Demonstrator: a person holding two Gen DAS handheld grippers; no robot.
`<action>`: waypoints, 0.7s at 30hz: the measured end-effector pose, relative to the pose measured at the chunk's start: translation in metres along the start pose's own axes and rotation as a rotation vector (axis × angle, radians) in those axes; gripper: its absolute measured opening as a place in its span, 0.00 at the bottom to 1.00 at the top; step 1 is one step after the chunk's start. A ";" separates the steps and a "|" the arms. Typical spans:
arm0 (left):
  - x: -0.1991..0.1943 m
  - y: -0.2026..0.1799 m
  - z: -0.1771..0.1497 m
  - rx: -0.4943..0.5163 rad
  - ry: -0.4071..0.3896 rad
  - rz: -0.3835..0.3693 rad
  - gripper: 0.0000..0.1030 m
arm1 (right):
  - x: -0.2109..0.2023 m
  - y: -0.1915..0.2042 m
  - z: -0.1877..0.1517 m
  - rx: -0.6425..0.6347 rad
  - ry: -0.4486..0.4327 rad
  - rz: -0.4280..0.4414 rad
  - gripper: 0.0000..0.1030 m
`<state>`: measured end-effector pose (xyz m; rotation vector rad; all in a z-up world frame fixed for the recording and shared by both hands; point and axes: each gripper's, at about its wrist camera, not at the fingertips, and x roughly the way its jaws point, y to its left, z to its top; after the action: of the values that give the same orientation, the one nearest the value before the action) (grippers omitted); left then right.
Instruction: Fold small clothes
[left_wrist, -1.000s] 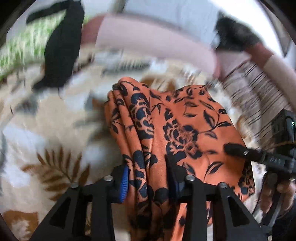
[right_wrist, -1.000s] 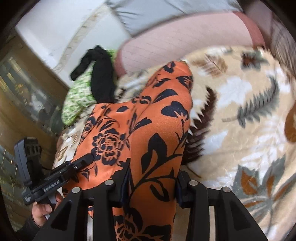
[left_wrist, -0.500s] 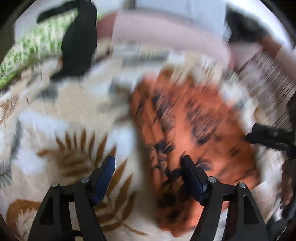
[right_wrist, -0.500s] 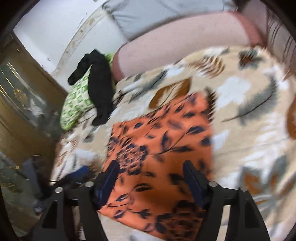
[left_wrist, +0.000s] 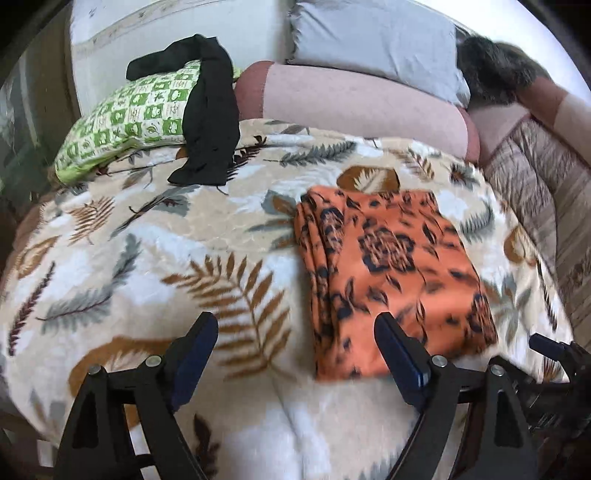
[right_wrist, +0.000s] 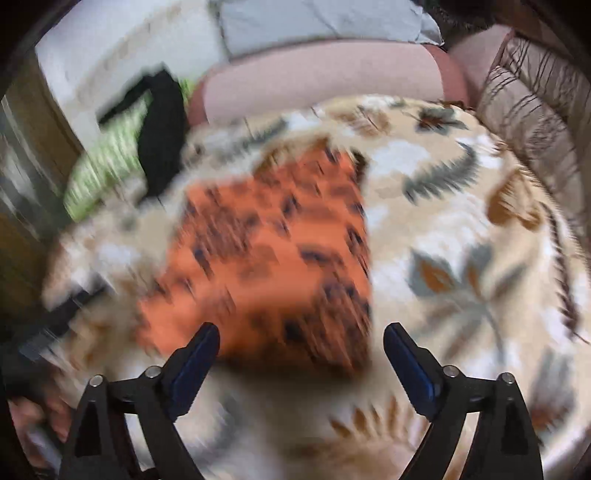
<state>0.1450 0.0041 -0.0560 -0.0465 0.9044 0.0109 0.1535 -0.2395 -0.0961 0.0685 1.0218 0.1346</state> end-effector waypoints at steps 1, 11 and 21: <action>-0.005 -0.003 -0.003 0.013 -0.001 0.004 0.84 | -0.005 0.005 -0.012 -0.018 -0.001 -0.029 0.99; -0.060 -0.010 -0.021 0.011 -0.068 0.048 0.85 | -0.075 0.012 -0.039 -0.038 -0.114 -0.113 0.99; -0.086 -0.019 -0.023 0.034 -0.107 0.074 0.88 | -0.102 0.027 -0.030 -0.073 -0.182 -0.151 0.99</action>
<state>0.0738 -0.0153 -0.0020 0.0192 0.7991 0.0664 0.0733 -0.2272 -0.0224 -0.0625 0.8359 0.0269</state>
